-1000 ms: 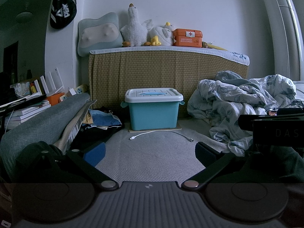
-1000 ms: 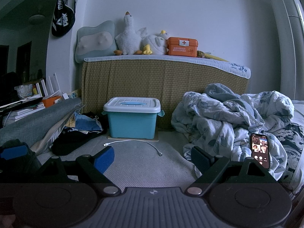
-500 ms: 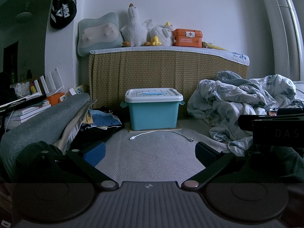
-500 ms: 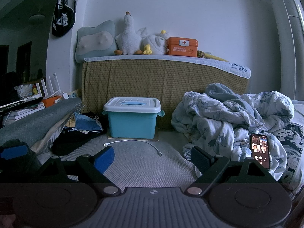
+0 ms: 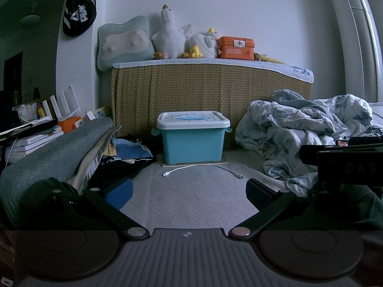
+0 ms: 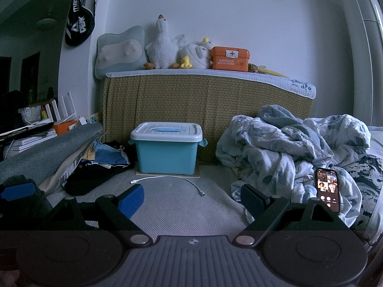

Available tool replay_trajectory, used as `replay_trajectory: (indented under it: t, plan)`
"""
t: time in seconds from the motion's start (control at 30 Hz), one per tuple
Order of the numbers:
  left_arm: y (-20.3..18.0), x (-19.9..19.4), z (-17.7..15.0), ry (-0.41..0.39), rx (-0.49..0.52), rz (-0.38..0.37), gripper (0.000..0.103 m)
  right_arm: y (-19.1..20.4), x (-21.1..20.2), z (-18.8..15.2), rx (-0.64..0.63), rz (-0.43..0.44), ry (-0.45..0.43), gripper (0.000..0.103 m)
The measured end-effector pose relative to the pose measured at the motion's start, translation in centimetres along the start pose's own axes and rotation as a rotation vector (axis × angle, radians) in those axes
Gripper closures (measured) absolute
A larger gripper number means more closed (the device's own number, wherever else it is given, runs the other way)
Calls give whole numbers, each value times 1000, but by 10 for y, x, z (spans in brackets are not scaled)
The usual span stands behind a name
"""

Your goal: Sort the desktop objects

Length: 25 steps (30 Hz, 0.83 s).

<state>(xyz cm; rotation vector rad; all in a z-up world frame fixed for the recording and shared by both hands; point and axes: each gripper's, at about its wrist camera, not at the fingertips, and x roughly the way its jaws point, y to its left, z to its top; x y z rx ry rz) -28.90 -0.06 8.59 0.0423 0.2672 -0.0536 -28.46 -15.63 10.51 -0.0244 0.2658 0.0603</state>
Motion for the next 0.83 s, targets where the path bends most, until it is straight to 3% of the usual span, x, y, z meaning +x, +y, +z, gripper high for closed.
replay_trajectory:
  t: [0.83]
  plan:
    - [-2,1,2,3,0,4,0,1,0,-1,0,0,1,12]
